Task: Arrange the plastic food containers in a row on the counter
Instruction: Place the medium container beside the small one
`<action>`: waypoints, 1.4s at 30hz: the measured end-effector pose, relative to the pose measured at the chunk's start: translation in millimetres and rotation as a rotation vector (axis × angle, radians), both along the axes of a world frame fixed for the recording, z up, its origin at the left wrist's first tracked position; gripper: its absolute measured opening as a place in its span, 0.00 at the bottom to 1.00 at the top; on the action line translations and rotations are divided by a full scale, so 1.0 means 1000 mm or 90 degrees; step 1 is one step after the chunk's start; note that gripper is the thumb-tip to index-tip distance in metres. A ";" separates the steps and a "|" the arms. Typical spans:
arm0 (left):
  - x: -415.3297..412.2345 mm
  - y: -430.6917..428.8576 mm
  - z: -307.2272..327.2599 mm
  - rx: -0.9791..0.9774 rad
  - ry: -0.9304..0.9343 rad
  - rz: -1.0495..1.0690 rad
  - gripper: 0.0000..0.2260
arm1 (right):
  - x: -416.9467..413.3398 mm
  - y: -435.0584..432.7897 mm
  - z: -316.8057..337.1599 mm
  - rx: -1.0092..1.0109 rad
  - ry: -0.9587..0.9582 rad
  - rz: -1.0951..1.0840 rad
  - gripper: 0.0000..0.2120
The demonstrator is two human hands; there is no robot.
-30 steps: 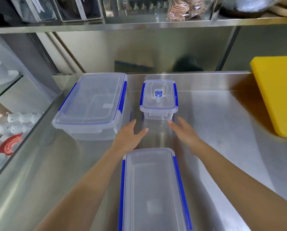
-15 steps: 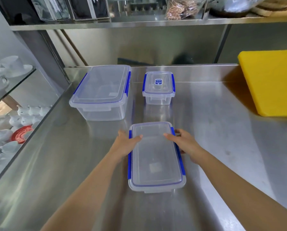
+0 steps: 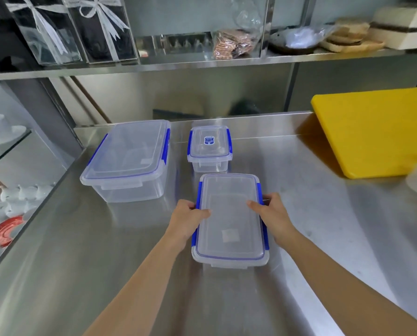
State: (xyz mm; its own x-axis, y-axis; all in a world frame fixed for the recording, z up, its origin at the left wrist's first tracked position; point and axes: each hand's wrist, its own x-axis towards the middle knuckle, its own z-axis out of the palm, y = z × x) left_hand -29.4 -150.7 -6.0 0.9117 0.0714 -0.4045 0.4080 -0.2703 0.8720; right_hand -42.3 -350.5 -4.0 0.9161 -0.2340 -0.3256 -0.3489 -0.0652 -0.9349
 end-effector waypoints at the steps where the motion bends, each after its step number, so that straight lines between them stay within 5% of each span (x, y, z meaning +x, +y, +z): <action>1: 0.004 -0.007 0.001 -0.017 -0.004 -0.002 0.23 | 0.003 -0.006 0.002 0.007 -0.007 -0.017 0.16; 5: 0.017 -0.035 0.000 -0.093 -0.013 -0.007 0.11 | 0.016 -0.030 0.006 0.033 -0.017 -0.065 0.13; 13: 0.060 -0.077 -0.012 -0.204 0.012 -0.123 0.16 | 0.055 -0.069 -0.004 0.020 -0.001 -0.139 0.13; 22: 0.100 -0.094 -0.022 -0.236 -0.044 -0.283 0.42 | 0.125 -0.090 -0.013 -0.045 -0.030 -0.174 0.11; 26: 0.105 -0.098 -0.028 -0.088 -0.070 -0.352 0.59 | 0.140 -0.090 -0.012 -0.140 -0.064 -0.149 0.10; 28: 0.107 -0.101 -0.031 -0.024 -0.109 -0.327 0.59 | 0.140 -0.090 -0.014 -0.214 -0.104 -0.110 0.14; 33: 0.109 -0.113 -0.033 -0.010 -0.201 -0.222 0.39 | 0.129 -0.098 -0.006 -0.471 -0.019 0.379 0.57; 36: 0.111 -0.115 -0.035 0.056 -0.225 -0.217 0.37 | 0.132 -0.113 -0.003 -0.569 0.049 0.588 0.57; 42: 0.134 -0.123 -0.028 0.401 -0.258 -0.221 0.31 | 0.174 -0.127 -0.016 -0.550 -0.035 0.497 0.50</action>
